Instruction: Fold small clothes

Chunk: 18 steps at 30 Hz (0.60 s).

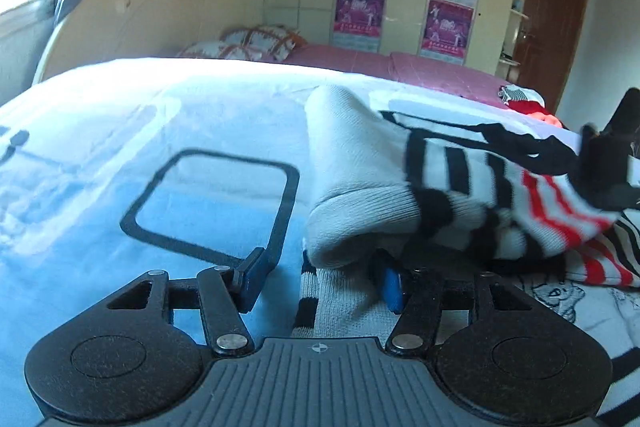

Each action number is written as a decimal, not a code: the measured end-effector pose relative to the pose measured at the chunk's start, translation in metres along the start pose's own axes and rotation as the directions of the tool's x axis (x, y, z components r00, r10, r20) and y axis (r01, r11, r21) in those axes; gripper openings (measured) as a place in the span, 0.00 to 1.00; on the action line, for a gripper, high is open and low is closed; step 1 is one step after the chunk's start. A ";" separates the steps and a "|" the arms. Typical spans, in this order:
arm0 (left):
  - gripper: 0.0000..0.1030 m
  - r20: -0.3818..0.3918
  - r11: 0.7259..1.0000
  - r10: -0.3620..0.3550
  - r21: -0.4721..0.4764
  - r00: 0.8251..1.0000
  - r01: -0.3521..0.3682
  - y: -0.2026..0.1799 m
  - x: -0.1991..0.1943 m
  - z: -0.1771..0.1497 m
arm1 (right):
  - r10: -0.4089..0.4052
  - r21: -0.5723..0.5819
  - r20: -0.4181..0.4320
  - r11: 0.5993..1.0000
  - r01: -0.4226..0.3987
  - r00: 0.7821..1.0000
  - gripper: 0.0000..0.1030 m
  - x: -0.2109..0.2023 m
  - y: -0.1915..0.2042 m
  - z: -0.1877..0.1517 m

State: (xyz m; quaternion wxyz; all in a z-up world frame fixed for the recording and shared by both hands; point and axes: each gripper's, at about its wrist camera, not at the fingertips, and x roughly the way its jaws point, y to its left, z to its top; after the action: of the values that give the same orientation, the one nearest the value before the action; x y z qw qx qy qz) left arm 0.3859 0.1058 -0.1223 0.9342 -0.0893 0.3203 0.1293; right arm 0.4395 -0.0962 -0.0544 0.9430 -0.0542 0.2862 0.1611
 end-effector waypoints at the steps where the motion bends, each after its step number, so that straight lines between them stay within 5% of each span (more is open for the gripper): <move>1: 0.53 0.002 1.000 -0.003 0.000 1.000 0.003 -0.001 0.000 -0.001 | -0.025 0.026 0.023 0.999 0.025 0.999 0.05 -0.008 -0.010 0.002; 3: 0.45 0.005 1.000 -0.015 -0.007 1.000 0.016 -0.001 0.001 -0.002 | -0.082 0.098 0.039 0.992 0.078 0.996 0.05 -0.021 -0.030 0.001; 10: 0.38 0.010 0.997 -0.051 -0.062 0.999 0.051 0.005 0.003 -0.003 | -0.036 0.196 -0.048 0.980 0.045 0.998 0.05 -0.013 -0.051 -0.025; 14: 0.38 0.046 0.998 -0.061 0.001 0.997 0.061 -0.003 -0.006 0.001 | -0.017 0.265 -0.057 0.964 0.032 0.998 0.21 -0.014 -0.061 -0.030; 18: 0.38 0.071 0.998 -0.060 0.013 0.996 0.060 -0.002 -0.006 0.007 | 0.017 0.377 -0.034 0.926 -0.003 0.999 0.25 -0.015 -0.079 -0.028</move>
State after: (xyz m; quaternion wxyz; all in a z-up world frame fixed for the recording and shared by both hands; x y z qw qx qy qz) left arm 0.3858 0.1045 -0.1124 0.9489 -0.0889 0.2848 0.1025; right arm 0.4398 -0.1805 -0.0681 0.9296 0.1266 0.3292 0.1068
